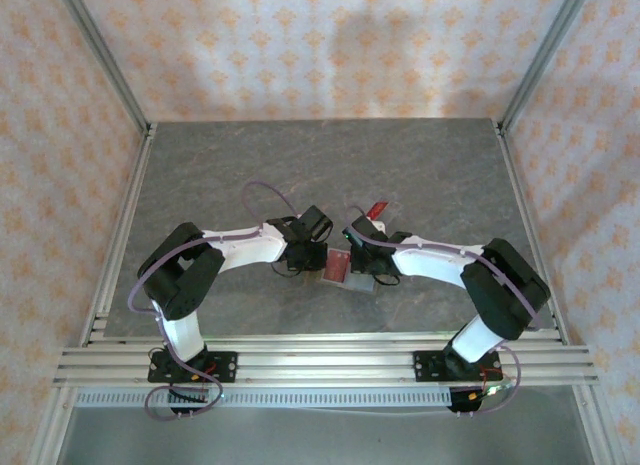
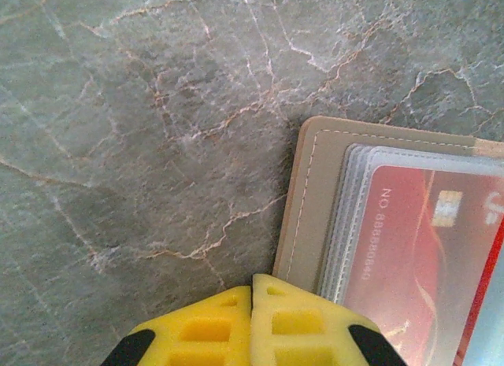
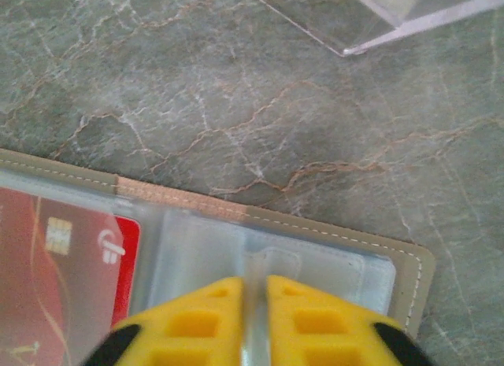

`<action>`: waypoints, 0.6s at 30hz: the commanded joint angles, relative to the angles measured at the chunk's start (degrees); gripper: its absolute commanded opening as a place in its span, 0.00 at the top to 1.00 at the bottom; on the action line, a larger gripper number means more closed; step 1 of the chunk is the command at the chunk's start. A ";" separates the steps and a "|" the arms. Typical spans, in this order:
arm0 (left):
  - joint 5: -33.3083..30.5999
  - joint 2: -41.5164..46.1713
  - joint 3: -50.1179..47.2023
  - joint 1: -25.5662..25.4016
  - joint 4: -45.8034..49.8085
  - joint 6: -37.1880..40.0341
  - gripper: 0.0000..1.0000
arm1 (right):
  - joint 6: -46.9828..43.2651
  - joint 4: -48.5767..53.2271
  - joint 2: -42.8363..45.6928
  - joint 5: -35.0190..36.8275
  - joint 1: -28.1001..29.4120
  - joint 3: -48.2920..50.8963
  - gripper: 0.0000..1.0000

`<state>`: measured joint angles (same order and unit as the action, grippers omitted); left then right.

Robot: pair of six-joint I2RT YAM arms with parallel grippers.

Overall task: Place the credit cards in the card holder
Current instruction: Flip over the card slot in the card holder.

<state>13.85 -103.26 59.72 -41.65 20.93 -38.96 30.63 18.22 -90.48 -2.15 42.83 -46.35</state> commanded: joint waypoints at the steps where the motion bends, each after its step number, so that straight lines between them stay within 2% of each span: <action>1: 4.70 -3.44 -2.05 -3.45 -1.28 0.61 0.94 | -0.12 3.03 0.86 -1.66 0.23 -0.45 0.97; 2: 4.73 -3.42 -2.10 -3.68 -1.49 0.40 0.93 | -0.13 3.44 1.18 -1.71 0.23 -0.96 1.00; 10: 5.17 -3.63 -2.78 -5.74 -3.58 -2.14 0.93 | -0.22 7.18 4.73 -1.80 0.23 -5.03 1.00; 18: 6.35 -3.26 -4.26 -6.51 -6.93 -5.57 0.94 | 2.12 2.52 0.89 -9.64 0.24 -6.94 1.00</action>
<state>9.80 -102.56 58.19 -43.90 18.70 -41.98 31.29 22.26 -87.74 -8.49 42.83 -51.99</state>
